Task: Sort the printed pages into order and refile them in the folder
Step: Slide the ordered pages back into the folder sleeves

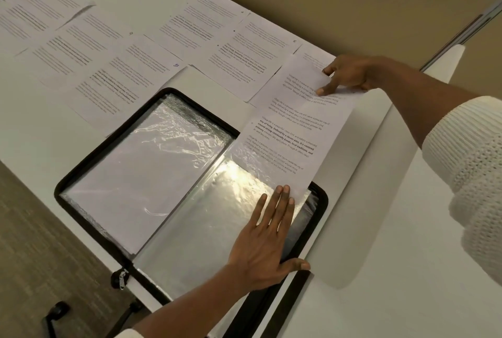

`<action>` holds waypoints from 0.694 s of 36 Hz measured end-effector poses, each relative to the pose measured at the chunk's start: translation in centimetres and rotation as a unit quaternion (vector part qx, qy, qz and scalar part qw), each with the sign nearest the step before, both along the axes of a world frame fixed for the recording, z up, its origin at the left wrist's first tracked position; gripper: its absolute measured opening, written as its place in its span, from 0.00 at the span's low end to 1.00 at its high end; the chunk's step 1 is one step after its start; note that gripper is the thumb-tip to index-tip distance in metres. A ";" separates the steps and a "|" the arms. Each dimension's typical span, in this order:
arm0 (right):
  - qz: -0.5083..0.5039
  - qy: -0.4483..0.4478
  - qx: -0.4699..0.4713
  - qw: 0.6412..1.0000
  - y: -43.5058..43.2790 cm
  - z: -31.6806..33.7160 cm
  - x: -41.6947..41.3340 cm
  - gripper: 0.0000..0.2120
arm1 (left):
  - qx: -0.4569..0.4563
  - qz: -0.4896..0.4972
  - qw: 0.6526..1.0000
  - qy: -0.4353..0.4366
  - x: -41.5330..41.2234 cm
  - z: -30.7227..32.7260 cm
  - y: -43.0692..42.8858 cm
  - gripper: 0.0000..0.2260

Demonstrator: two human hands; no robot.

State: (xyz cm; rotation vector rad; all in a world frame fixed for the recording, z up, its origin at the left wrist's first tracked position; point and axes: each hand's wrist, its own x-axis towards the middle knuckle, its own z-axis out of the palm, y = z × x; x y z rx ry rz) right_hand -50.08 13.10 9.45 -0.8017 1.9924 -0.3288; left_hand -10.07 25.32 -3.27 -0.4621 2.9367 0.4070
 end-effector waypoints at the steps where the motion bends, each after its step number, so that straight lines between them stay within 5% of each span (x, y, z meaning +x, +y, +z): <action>1: 0.007 -0.006 0.007 1.000 0.0 -0.1 0.0 0.13 | 0.000 0.001 1.000 0.001 0.0 0.0 0.0 0.53; 14: 0.068 -0.037 0.071 0.994 -0.2 -2.8 0.1 0.17 | 0.000 -0.011 1.000 0.009 -0.5 0.3 0.0 0.52; 25: 0.172 0.064 0.006 0.983 -1.3 -4.6 4.7 0.22 | 0.013 -0.014 1.000 0.017 -0.5 0.2 0.0 0.52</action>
